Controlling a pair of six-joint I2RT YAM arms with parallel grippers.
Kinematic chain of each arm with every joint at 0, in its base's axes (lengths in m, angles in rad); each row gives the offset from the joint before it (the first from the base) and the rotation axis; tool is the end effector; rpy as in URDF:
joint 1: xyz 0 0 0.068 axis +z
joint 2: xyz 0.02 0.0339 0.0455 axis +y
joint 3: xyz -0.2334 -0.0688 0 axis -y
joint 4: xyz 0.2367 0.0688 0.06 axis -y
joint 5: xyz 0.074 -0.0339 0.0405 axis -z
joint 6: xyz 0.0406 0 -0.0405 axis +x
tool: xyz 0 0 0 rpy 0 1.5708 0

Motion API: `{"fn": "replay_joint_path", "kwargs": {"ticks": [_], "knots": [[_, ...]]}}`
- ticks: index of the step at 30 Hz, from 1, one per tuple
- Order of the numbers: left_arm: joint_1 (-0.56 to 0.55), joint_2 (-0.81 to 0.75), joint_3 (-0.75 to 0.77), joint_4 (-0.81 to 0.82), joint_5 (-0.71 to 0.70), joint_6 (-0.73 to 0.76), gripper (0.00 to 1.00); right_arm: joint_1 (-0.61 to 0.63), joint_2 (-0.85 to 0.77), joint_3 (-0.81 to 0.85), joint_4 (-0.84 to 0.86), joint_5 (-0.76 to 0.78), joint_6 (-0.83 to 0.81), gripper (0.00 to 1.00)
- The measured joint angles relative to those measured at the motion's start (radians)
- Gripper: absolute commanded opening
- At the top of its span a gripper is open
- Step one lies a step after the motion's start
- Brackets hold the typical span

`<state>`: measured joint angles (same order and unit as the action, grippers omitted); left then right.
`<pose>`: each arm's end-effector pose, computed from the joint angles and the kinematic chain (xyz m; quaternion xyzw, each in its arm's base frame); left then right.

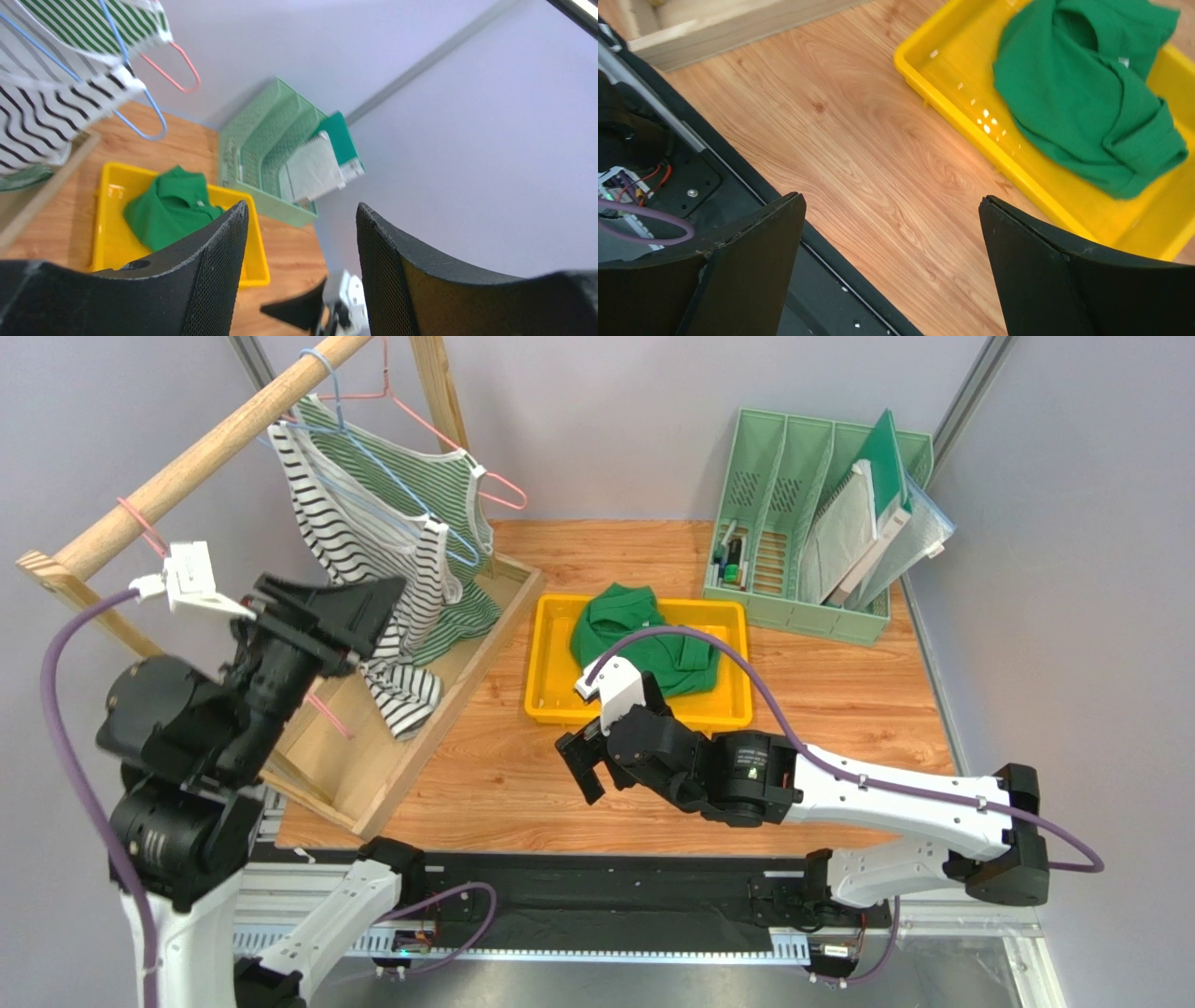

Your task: Remove the tank top from the hanger

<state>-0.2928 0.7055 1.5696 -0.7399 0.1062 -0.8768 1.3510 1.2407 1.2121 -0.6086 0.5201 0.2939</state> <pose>0.0599 -0.0226 0.4980 -0.1522 0.6444 -0.4425 0.6048 0.0787 0.2596 0.3225 -0.3353 0.8036 0.1625 0.4642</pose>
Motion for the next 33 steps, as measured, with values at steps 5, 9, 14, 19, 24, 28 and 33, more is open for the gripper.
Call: {"fn": "replay_joint_path", "kwargs": {"ticks": [5, 9, 14, 19, 24, 28, 33], "knots": [[0.000, 0.177, 0.076, 0.049, -0.204, 0.003, 0.64, -0.019, -0.025, -0.034, -0.042, 0.043, 0.090, 1.00], [0.000, 0.335, 0.116, 0.071, -0.369, -0.008, 0.66, -0.020, -0.054, -0.036, -0.067, 0.100, 0.141, 1.00], [0.000, 0.540, 0.179, 0.071, -0.506, -0.016, 0.66, -0.027, -0.083, -0.038, -0.110, 0.154, 0.175, 1.00], [0.000, 0.659, 0.217, 0.070, -0.602, -0.016, 0.65, -0.039, -0.151, -0.086, -0.122, 0.172, 0.185, 1.00], [0.005, 0.715, 0.246, 0.080, -0.685, -0.017, 0.57, -0.050, -0.240, -0.120, -0.126, 0.172, 0.176, 1.00], [0.014, 0.749, 0.260, 0.085, -0.718, -0.022, 0.48, -0.050, -0.321, -0.145, -0.119, 0.172, 0.161, 1.00], [0.020, 0.781, 0.264, 0.087, -0.747, -0.026, 0.24, -0.052, -0.400, -0.171, -0.112, 0.177, 0.149, 1.00]]}}
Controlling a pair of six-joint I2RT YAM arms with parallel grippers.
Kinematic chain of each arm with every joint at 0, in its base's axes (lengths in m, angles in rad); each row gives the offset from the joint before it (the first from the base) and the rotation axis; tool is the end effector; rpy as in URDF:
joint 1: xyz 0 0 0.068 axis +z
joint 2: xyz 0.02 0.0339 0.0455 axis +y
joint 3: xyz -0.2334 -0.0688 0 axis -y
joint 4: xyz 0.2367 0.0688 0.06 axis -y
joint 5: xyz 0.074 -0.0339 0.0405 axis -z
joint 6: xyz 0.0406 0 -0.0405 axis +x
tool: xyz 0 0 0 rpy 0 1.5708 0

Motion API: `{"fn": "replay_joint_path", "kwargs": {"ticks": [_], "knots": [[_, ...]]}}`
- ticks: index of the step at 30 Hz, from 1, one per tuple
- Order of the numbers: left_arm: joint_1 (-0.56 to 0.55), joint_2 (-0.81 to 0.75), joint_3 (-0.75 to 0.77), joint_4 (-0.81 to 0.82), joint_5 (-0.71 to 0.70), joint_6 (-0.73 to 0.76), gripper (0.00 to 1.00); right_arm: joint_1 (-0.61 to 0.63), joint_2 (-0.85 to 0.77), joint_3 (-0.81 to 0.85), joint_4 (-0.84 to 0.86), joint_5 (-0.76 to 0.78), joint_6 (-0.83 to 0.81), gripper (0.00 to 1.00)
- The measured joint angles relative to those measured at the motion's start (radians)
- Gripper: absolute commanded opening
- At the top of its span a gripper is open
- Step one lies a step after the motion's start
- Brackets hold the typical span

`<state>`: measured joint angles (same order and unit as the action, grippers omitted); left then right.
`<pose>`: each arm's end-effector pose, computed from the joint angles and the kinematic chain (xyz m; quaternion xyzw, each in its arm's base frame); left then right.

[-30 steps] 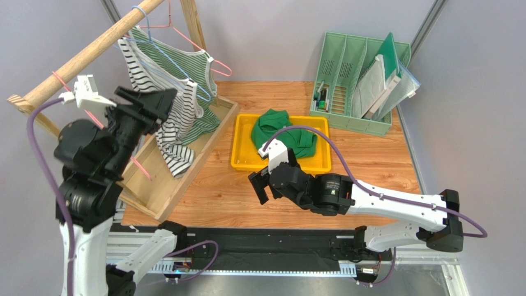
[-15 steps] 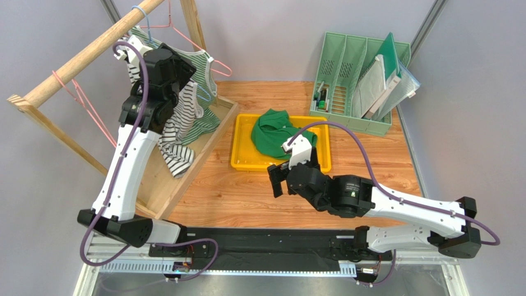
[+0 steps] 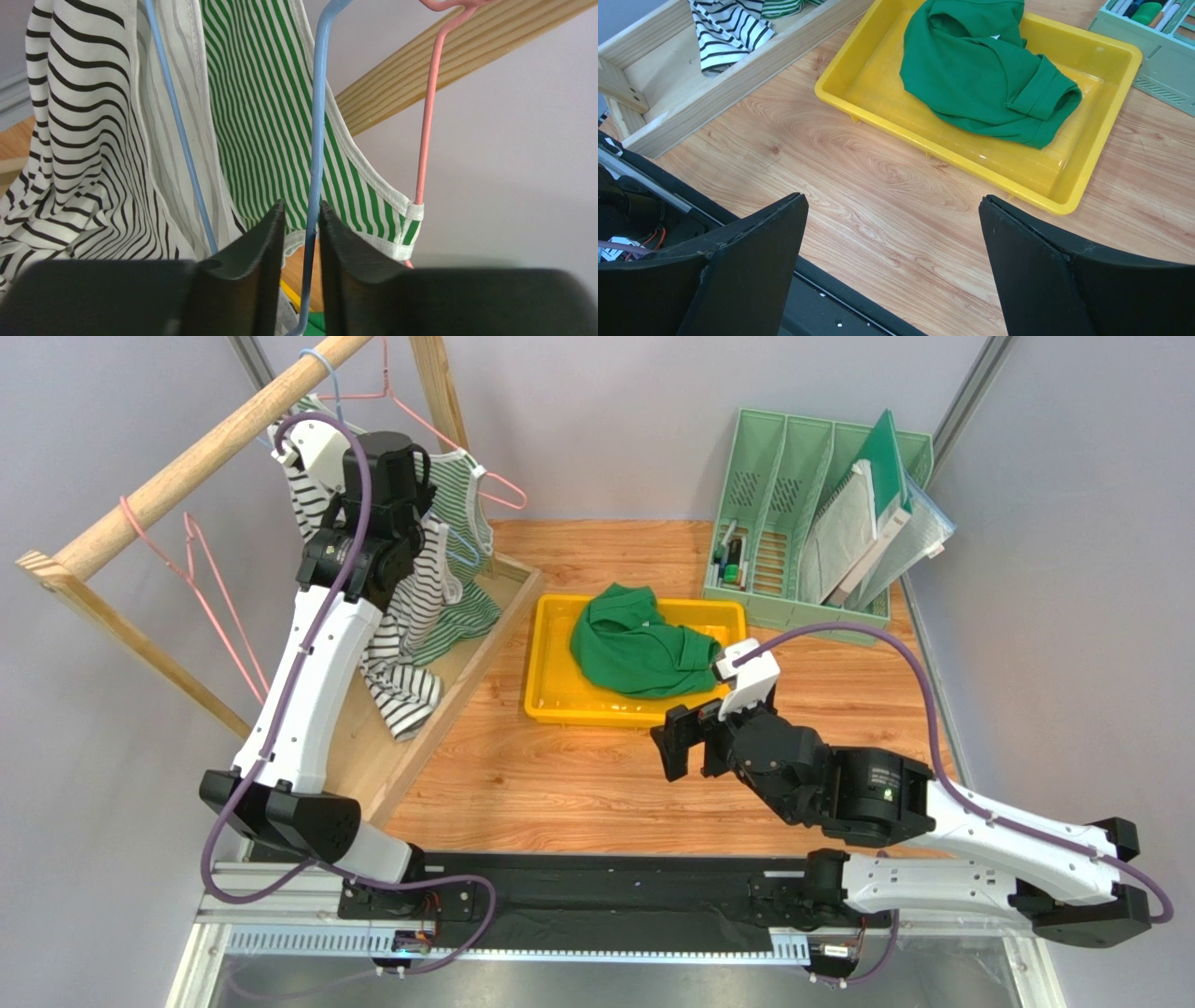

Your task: Remove the tank top from the hanger

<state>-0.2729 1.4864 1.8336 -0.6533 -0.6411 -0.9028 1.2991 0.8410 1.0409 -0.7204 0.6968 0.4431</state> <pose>0.2994 -0.0586 0.4509 -0.4142 0.6702 -0.0996 0.6077 0.0722 0.1622 0.3410 -0.1818 0.8109 0.1703 0.5294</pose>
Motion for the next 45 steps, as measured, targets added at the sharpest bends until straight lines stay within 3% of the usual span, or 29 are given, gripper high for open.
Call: {"fn": "replay_joint_path", "kwargs": {"ticks": [4, 6, 16, 24, 30, 36, 45], "knots": [[0.000, 0.003, 0.002, 0.005, -0.013, 0.010, 0.05, 0.000, -0.021, -0.008, 0.000, 0.002, -0.003, 1.00], [0.000, 0.003, 0.007, 0.008, -0.018, 0.021, 0.00, 0.000, -0.020, -0.009, 0.001, 0.002, -0.003, 1.00], [0.000, -0.014, 0.070, -0.002, -0.023, 0.085, 0.00, 0.000, -0.002, -0.013, 0.013, -0.005, -0.014, 1.00], [-0.006, -0.159, 0.107, -0.032, 0.043, 0.104, 0.00, 0.000, 0.027, -0.013, 0.037, -0.008, -0.030, 1.00], [0.000, -0.363, -0.013, -0.013, 0.132, 0.061, 0.00, 0.000, 0.048, -0.013, 0.048, -0.008, -0.049, 1.00], [0.000, -0.573, -0.243, 0.000, 0.252, -0.008, 0.00, 0.000, 0.080, -0.013, 0.071, -0.010, -0.071, 1.00], [0.000, -0.673, -0.422, -0.005, 0.409, -0.011, 0.00, 0.000, 0.126, -0.013, 0.100, -0.048, -0.078, 1.00]]}}
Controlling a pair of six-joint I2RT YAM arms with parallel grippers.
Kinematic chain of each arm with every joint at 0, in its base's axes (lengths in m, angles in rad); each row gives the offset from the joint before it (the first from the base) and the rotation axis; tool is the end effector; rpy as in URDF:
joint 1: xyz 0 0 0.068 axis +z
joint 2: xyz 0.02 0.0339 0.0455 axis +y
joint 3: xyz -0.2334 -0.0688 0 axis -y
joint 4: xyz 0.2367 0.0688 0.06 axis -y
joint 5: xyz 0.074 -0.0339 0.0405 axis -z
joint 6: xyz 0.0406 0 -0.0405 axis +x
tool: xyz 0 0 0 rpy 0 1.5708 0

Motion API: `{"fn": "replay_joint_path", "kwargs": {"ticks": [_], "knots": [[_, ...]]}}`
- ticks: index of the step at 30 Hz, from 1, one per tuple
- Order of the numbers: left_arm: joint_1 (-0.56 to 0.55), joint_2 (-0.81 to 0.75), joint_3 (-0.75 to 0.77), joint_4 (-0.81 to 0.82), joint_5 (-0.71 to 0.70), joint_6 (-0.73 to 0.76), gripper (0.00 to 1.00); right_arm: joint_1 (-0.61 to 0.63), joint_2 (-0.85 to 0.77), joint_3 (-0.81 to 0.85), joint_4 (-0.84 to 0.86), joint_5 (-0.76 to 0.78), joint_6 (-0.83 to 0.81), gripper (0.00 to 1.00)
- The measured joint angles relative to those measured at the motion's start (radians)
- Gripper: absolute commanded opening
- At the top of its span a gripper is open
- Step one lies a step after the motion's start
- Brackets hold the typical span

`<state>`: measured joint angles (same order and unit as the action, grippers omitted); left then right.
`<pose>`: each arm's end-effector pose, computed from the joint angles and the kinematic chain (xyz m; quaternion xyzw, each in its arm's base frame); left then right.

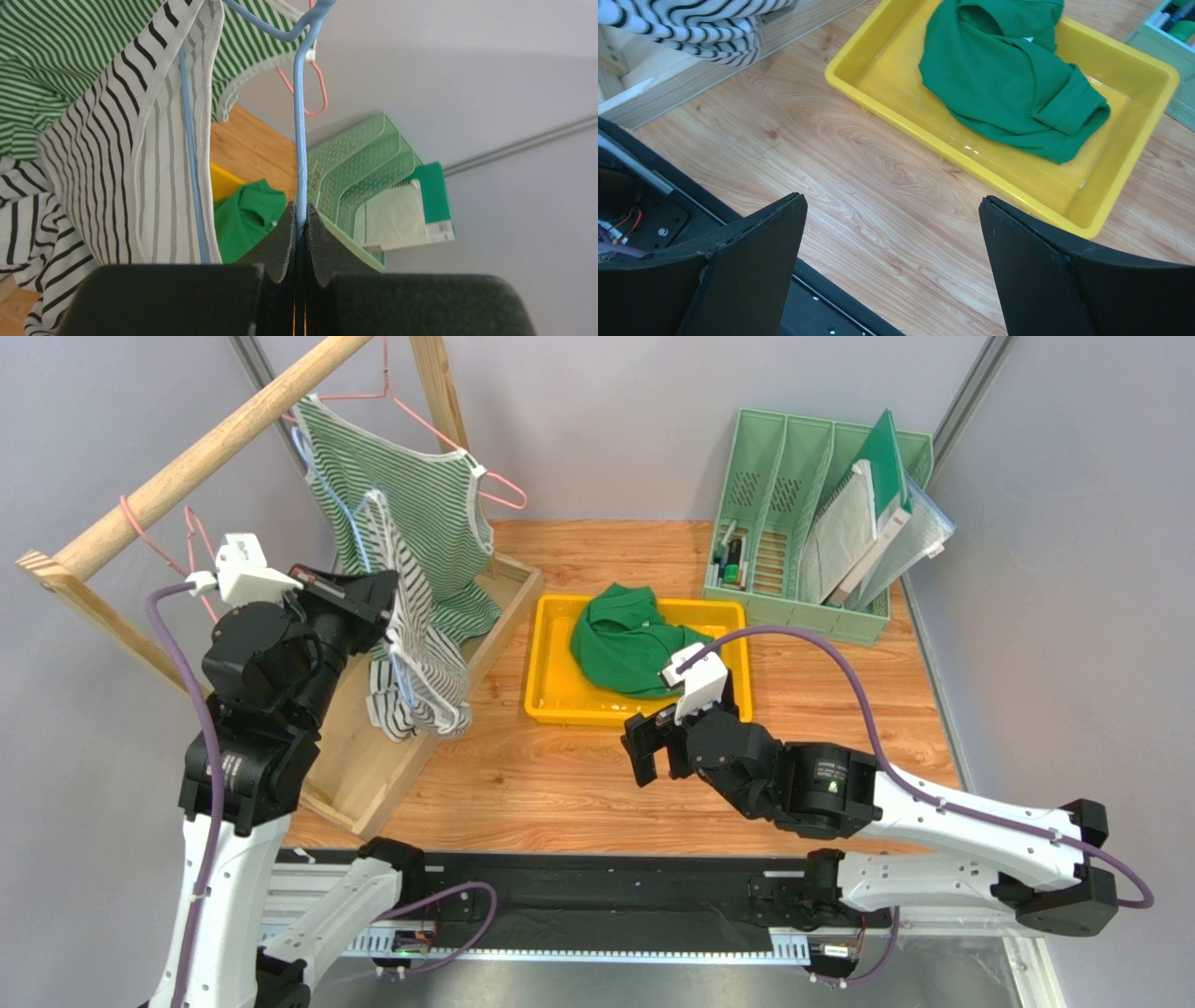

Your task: Remove the tank top from the hanger

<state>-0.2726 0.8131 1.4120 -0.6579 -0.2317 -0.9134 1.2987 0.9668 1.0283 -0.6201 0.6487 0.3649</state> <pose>0.1321 -0.0273 0.4593 -0.3029 0.6610 -0.3110 0.6120 0.0801 0.1959 0.3237 -0.2352 0.8098 0.1519 0.5155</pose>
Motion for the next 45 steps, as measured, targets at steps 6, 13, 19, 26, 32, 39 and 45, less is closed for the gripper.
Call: {"fn": "replay_joint_path", "kwargs": {"ticks": [6, 13, 19, 26, 32, 39, 45], "knots": [[0.000, -0.038, -0.058, 0.004, 0.186, 0.027, 0.00, -0.003, 0.032, 0.007, 0.066, -0.159, -0.101, 1.00], [0.000, -0.134, -0.114, 0.004, 0.401, 0.064, 0.00, -0.087, 0.153, 0.157, 0.171, -0.526, -0.241, 0.98], [0.000, -0.209, -0.108, -0.027, 0.472, 0.086, 0.00, -0.162, 0.291, 0.378, 0.225, -0.669, -0.289, 0.98], [0.000, -0.245, -0.094, -0.079, 0.547, 0.103, 0.00, -0.244, 0.452, 0.642, 0.256, -0.598, -0.169, 0.98], [0.000, -0.246, -0.094, -0.086, 0.590, 0.109, 0.00, -0.257, 0.584, 0.797, 0.267, -0.552, -0.098, 0.79], [0.000, -0.268, -0.109, -0.085, 0.613, 0.108, 0.00, -0.306, 0.665, 0.813, 0.266, -0.567, -0.026, 0.74], [0.000, -0.268, -0.118, -0.085, 0.625, 0.108, 0.00, -0.343, 0.700, 0.813, 0.270, -0.573, 0.016, 0.38]]}}
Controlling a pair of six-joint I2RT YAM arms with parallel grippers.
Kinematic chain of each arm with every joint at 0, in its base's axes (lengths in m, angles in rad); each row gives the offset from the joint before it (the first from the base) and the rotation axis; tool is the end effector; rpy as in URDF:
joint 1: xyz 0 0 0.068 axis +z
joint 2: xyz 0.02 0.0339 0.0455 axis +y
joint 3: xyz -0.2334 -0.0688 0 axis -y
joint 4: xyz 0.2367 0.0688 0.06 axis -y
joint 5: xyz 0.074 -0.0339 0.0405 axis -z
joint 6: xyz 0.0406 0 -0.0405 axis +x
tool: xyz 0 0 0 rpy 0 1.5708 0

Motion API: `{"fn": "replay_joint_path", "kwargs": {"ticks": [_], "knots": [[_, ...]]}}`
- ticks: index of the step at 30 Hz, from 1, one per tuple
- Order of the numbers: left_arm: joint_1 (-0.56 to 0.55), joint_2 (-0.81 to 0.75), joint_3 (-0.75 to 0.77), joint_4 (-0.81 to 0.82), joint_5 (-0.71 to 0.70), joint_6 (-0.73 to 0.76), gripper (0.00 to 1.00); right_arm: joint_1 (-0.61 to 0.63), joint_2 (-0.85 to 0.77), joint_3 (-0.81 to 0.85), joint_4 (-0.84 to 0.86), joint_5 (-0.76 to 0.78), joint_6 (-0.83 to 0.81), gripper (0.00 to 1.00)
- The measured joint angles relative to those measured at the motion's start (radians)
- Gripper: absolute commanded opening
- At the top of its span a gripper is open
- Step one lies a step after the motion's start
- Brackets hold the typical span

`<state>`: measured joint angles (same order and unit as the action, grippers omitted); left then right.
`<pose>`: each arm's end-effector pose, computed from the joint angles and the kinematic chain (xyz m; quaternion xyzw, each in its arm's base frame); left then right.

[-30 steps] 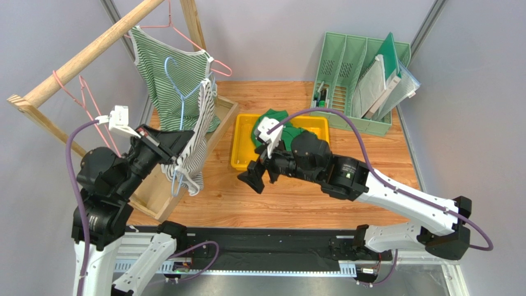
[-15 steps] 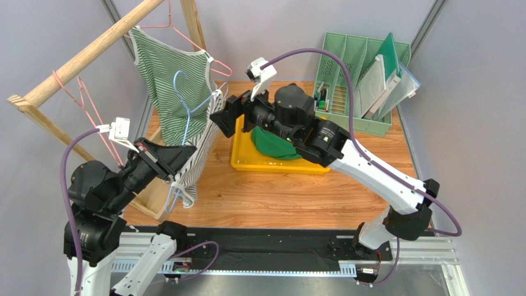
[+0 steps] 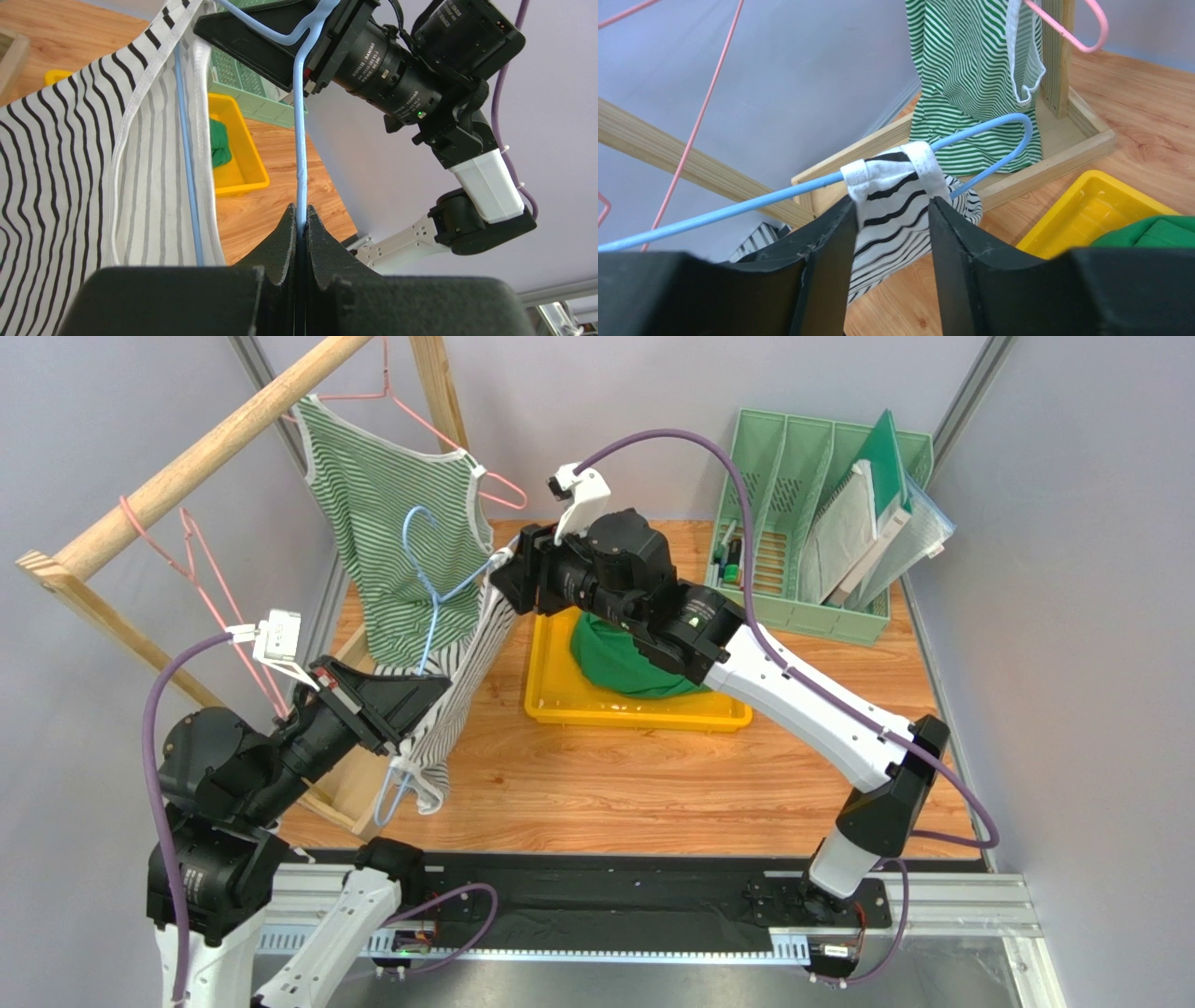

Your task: Remove the tank top from the hanger

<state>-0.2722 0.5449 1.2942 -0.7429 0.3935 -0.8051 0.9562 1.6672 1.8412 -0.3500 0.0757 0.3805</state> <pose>0.0578 -0.0323 0.4403 -0.0482 0.7034 -0.4751 0.5265 0.2204 0.3070 0.4258 -0.1941 0.7414 0.3749 0.5217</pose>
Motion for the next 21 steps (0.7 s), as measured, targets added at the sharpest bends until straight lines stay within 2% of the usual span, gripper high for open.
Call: {"fn": "replay_joint_path", "kwargs": {"ticks": [1, 2, 7, 14, 21], "knots": [[0.000, 0.000, 0.000, 0.000, 0.001, 0.000, 0.00, -0.007, 0.004, 0.000, 0.002, -0.004, 0.013, 0.22], [0.000, 0.000, 0.000, 0.000, 0.001, 0.000, 0.00, -0.013, 0.008, 0.000, 0.005, -0.008, 0.019, 0.17], [0.000, 0.000, 0.000, 0.000, 0.001, 0.001, 0.00, -0.042, 0.013, 0.000, 0.011, -0.018, 0.056, 0.04], [0.000, 0.000, 0.000, 0.000, 0.010, 0.000, 0.00, -0.135, 0.028, 0.008, 0.005, -0.068, 0.135, 0.03], [0.000, 0.003, 0.000, 0.000, 0.016, 0.000, 0.00, -0.241, 0.155, 0.132, -0.027, -0.191, 0.231, 0.00]]}}
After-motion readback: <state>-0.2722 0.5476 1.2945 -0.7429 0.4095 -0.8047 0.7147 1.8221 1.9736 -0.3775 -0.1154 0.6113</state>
